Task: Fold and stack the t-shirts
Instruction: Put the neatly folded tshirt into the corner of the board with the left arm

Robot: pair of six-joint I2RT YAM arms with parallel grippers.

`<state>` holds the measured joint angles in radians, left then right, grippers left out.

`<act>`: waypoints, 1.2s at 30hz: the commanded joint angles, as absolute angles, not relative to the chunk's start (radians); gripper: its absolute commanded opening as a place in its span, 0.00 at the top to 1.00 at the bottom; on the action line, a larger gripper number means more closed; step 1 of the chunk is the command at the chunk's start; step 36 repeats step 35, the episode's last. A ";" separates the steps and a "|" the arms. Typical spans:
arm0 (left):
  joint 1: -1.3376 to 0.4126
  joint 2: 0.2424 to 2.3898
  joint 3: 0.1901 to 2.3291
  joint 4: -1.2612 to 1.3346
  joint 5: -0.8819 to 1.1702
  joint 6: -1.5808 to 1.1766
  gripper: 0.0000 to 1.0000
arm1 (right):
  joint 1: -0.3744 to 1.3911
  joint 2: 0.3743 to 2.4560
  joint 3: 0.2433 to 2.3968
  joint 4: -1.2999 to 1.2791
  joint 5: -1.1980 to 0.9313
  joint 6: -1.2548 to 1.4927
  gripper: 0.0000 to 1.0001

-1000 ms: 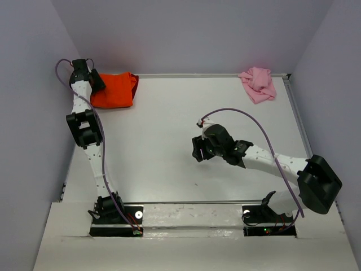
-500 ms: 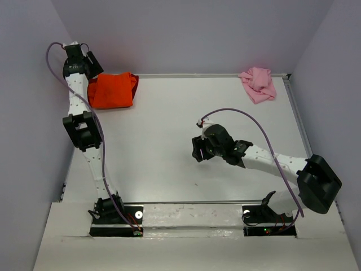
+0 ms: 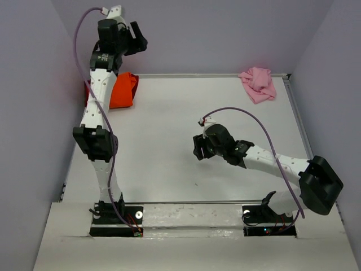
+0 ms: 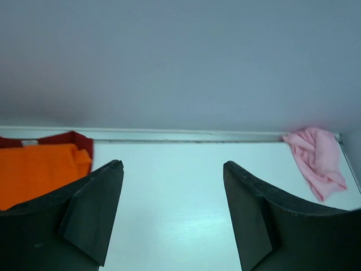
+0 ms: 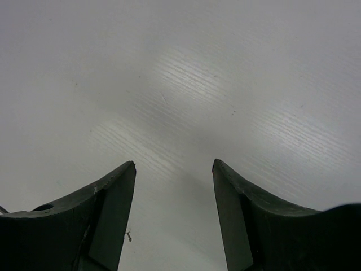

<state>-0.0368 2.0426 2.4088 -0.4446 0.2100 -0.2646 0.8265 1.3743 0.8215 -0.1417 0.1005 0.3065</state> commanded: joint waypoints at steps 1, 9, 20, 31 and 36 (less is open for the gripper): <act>-0.187 2.013 2.284 -0.408 0.198 -0.218 0.19 | 0.834 1.319 0.845 -0.089 0.166 0.318 0.37; -0.478 1.759 1.692 -0.117 -0.179 -0.097 0.18 | 0.813 1.285 0.907 -0.113 0.245 0.311 0.36; -0.692 1.463 1.186 -0.029 -0.538 -0.055 0.14 | 0.526 1.393 1.031 -0.157 0.218 0.345 0.30; -0.765 1.422 1.198 -0.064 -0.601 -0.115 0.01 | 0.517 1.410 0.914 -0.012 0.304 0.311 0.28; -0.765 1.428 1.213 -0.084 -0.607 -0.120 0.01 | 0.517 1.410 0.900 -0.009 0.313 0.311 0.30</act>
